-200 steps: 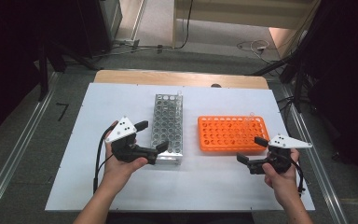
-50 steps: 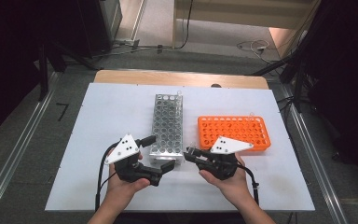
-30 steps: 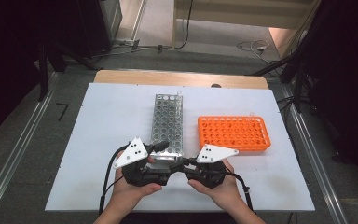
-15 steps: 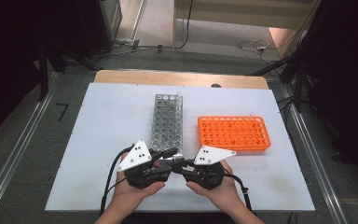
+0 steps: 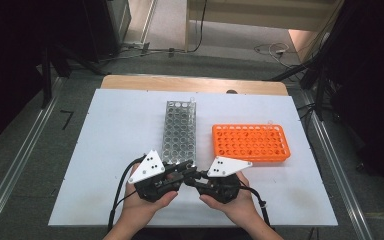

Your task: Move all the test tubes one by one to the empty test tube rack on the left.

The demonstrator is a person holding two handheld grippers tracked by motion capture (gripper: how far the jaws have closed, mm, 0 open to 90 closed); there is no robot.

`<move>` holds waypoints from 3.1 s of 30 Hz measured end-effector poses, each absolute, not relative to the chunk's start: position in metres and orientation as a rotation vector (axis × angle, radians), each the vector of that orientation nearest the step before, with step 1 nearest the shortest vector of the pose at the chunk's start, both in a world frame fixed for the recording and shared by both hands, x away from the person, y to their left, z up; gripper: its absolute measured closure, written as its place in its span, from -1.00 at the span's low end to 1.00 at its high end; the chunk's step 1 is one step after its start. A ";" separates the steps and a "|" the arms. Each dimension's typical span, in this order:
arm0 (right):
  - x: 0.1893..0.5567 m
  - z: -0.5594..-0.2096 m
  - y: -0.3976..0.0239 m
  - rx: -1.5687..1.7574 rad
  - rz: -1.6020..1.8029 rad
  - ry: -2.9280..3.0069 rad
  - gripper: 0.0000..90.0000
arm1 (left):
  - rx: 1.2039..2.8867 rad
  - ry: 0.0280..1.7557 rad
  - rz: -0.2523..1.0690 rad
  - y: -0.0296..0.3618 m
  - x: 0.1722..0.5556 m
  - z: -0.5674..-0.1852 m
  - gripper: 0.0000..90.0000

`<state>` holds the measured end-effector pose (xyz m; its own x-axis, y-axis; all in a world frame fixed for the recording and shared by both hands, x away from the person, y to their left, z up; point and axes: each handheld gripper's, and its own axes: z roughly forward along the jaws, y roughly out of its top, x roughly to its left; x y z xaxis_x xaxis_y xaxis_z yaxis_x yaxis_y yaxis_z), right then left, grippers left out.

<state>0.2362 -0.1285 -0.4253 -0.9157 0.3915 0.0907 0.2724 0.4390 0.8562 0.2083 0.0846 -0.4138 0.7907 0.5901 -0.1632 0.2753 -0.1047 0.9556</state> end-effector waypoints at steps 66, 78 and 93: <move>0.252 -0.439 -0.291 0.915 1.451 2.388 -1.00 | 1.580 0.870 0.581 0.076 0.379 -0.413 0.68; 0.253 -0.440 -0.292 0.919 1.449 2.387 -1.00 | 1.622 0.898 0.583 0.070 0.386 -0.423 0.68; 0.252 -0.440 -0.291 0.916 1.442 2.393 -1.00 | 1.720 0.941 0.542 0.069 0.383 -0.428 0.66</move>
